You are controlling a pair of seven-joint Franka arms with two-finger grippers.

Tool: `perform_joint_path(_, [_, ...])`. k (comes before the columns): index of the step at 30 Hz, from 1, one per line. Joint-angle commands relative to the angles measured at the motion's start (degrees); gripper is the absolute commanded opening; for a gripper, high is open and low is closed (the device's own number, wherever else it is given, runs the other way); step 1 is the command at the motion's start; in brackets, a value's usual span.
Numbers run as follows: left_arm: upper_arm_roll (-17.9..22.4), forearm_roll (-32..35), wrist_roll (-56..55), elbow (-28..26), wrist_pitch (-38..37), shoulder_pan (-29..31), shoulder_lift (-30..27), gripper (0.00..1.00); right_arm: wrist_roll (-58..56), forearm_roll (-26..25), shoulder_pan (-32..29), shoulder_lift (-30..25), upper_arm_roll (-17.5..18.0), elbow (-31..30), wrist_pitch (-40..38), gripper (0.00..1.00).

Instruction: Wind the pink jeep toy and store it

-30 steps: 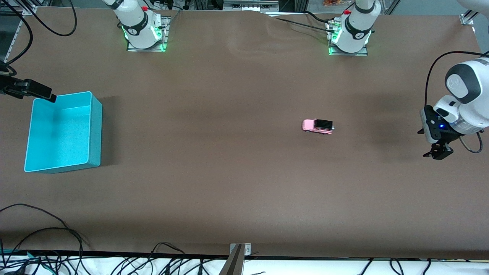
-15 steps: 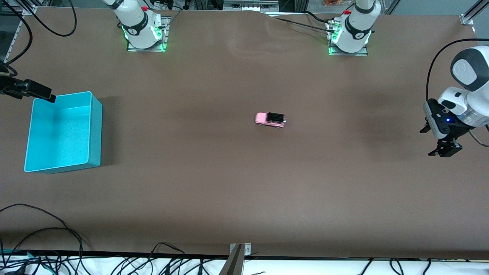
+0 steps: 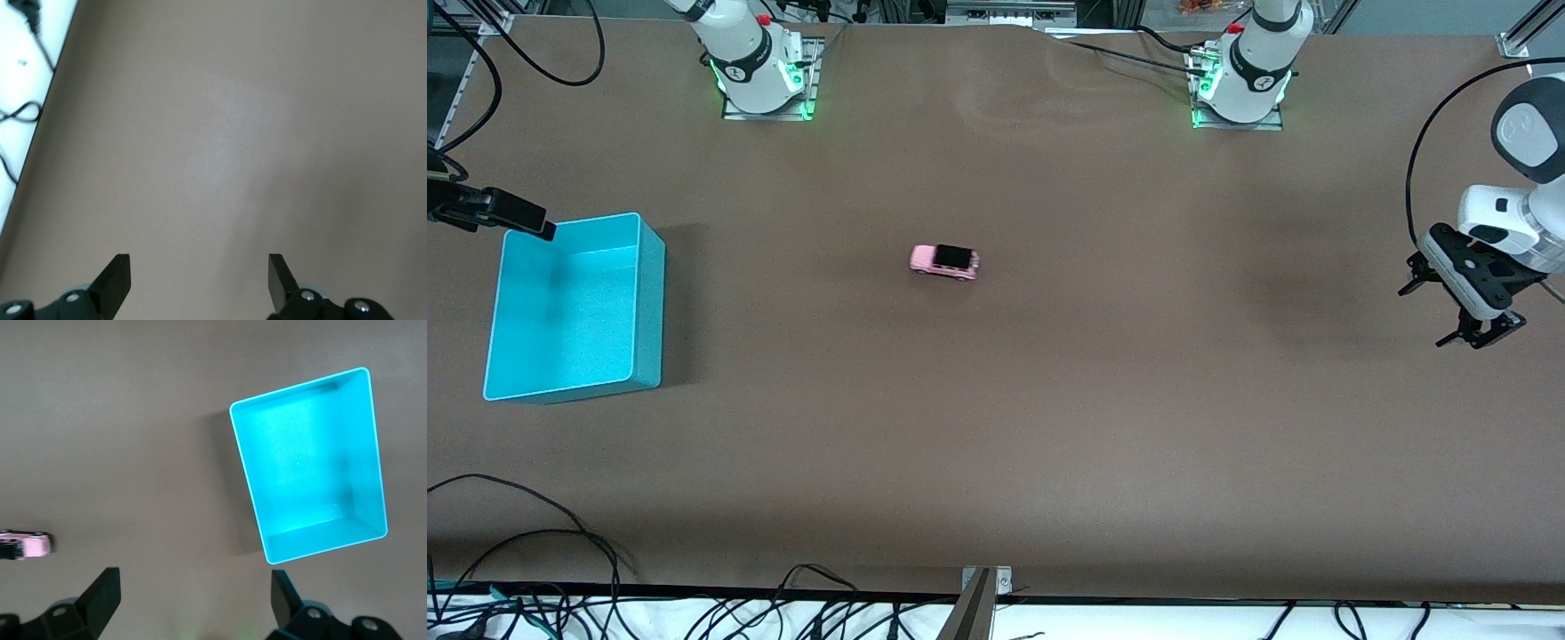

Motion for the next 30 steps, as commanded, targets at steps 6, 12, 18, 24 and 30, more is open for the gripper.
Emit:
perform_joint_path(6, [-2.8, 5.8, -21.7, -0.1, -5.9, 0.4, -4.6, 0.91, 0.1, -0.5, -0.1, 0.3, 0.3, 0.5, -0.5, 1.0])
perform_joint_path(12, [-3.8, 6.6, -27.1, 1.8, -8.6, 0.4, -5.2, 0.92, 0.1, 0.2, 0.0, 0.2, 0.4, 0.3, -0.5, 1.0])
perform_joint_path(18, [-4.2, 6.6, -30.2, 3.2, -11.8, 0.4, -5.4, 0.93, -0.2, 0.3, 0.0, -0.3, 0.4, -0.6, -0.8, 1.0])
perform_joint_path(24, [-4.3, 6.6, -32.0, 5.0, -14.2, 0.4, -5.7, 0.93, 0.3, 0.2, 0.2, -0.2, 1.5, -0.5, -0.4, 1.0])
perform_joint_path(30, [-6.0, 8.5, -39.4, 8.0, -19.6, 0.4, -5.8, 0.93, 0.3, 0.1, 0.2, -0.2, 1.9, -0.5, -0.4, 1.0])
